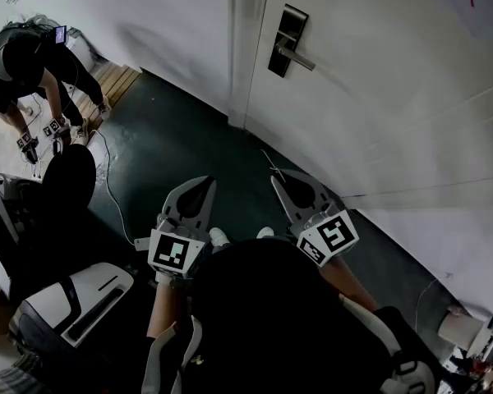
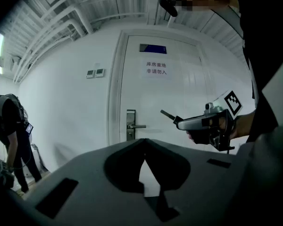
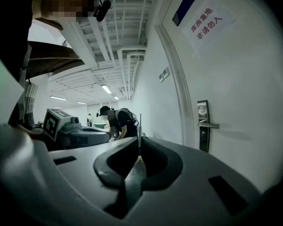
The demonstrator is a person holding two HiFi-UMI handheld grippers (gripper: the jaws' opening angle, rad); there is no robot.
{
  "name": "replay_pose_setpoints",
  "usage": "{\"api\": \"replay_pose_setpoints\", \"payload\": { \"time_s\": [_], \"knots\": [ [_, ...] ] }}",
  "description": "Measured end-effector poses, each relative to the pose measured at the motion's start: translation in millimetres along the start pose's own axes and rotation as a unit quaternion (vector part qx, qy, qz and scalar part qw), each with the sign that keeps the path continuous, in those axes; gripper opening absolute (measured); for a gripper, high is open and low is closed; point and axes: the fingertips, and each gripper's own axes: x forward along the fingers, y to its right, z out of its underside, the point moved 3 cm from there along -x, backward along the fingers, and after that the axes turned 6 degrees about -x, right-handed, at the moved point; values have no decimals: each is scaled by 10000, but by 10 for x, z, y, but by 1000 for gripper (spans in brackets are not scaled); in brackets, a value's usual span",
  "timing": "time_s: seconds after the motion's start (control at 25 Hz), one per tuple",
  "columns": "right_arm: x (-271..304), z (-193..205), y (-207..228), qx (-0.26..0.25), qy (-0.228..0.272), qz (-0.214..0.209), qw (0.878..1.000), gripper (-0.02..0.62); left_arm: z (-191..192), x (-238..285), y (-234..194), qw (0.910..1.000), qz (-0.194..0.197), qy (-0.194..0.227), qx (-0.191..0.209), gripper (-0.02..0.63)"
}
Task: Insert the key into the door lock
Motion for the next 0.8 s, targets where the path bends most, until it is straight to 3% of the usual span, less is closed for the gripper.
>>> {"api": "replay_pose_setpoints", "payload": {
  "time_s": [0.52, 0.8],
  "knots": [
    [281, -54, -176, 85, 8, -6, 10000, 32, -31, -257, -374, 9979, 47, 226, -601, 8],
    [542, -24, -366, 257, -13, 129, 9996, 32, 118, -528, -759, 9975, 79, 375, -597, 8]
  ]
}}
